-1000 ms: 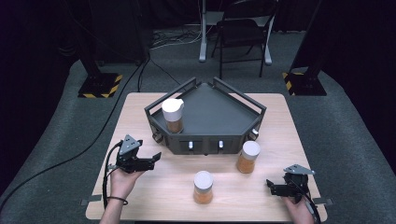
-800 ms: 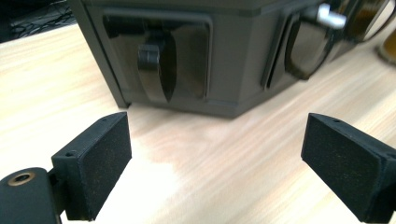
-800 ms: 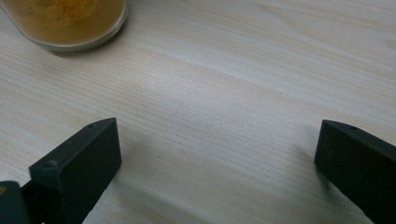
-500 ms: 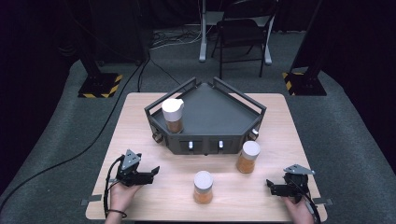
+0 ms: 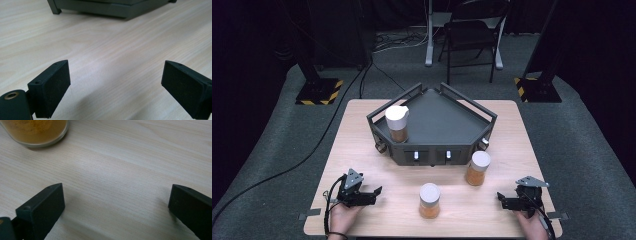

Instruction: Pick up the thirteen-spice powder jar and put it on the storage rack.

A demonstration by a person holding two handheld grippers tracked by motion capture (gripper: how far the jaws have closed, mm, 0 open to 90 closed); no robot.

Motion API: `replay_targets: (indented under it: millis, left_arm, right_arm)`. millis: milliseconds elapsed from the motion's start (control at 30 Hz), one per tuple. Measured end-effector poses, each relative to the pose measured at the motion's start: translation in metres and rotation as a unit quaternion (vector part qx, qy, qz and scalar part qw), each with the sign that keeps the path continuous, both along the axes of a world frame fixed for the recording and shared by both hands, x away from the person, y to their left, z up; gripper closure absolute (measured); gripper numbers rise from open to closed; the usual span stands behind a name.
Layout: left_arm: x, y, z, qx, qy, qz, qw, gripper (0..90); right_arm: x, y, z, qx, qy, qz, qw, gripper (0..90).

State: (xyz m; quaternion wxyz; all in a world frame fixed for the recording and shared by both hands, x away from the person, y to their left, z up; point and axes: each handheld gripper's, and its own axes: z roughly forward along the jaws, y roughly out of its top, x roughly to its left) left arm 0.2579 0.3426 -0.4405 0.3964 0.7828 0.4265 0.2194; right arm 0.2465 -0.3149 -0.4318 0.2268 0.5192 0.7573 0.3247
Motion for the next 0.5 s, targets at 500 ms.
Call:
replay_targets:
  millis: [500]
  left_arm:
    - [0.0033, -0.0028, 0.0003, 0.023, 0.034, 0.008, 0.9991, 7.8]
  right_arm:
    - [0.0, 0.0, 0.0, 0.0, 0.0, 0.0, 1.0, 0.0]
